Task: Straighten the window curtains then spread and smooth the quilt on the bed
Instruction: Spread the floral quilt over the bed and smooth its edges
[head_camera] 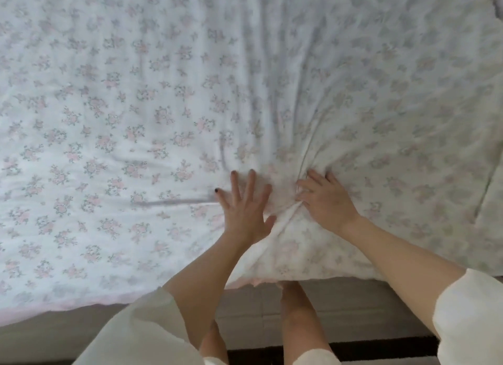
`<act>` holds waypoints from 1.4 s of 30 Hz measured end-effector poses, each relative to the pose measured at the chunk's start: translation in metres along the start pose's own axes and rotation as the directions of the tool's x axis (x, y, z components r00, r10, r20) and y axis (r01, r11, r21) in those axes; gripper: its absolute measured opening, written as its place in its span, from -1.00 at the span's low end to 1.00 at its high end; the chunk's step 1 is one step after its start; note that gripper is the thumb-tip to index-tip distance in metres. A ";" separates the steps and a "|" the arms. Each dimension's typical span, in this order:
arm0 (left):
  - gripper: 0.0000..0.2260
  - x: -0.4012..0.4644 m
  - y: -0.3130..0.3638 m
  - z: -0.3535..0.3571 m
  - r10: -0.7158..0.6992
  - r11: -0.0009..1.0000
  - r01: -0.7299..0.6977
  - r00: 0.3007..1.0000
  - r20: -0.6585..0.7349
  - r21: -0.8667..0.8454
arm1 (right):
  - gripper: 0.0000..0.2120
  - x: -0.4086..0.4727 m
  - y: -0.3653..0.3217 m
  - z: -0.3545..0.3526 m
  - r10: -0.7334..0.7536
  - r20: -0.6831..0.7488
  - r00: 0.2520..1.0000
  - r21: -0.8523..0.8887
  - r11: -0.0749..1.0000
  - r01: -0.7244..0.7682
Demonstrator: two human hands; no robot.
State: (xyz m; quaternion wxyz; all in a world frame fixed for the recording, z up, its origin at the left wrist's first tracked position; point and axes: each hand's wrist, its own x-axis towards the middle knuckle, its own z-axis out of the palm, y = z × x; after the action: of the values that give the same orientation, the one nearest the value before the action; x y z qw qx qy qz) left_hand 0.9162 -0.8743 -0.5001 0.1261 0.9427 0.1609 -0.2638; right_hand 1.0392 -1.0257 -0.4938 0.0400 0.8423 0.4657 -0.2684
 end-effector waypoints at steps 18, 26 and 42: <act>-0.89 -0.008 0.095 0.023 0.209 0.968 -0.159 0.938 -0.276 0.193 | -0.57 -0.081 0.047 0.035 0.047 0.007 0.999 0.036 0.998 -0.048; -0.97 -0.033 0.127 0.040 0.424 0.899 -0.435 0.891 -0.162 -0.038 | -0.76 -0.129 0.074 0.062 0.066 0.012 0.998 0.167 0.984 -0.067; -0.64 -0.010 0.223 0.052 0.419 0.908 -0.410 0.884 -0.207 0.084 | -0.44 -0.161 0.163 0.071 0.389 0.019 0.921 -0.011 0.921 -0.389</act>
State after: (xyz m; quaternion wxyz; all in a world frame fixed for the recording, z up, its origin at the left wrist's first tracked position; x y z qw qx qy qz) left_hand 0.9667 -1.0981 -0.5033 0.1432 0.9808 -0.0361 -0.1275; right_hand 1.0735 -1.2629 -0.5054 0.1003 0.9149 0.2897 -0.2625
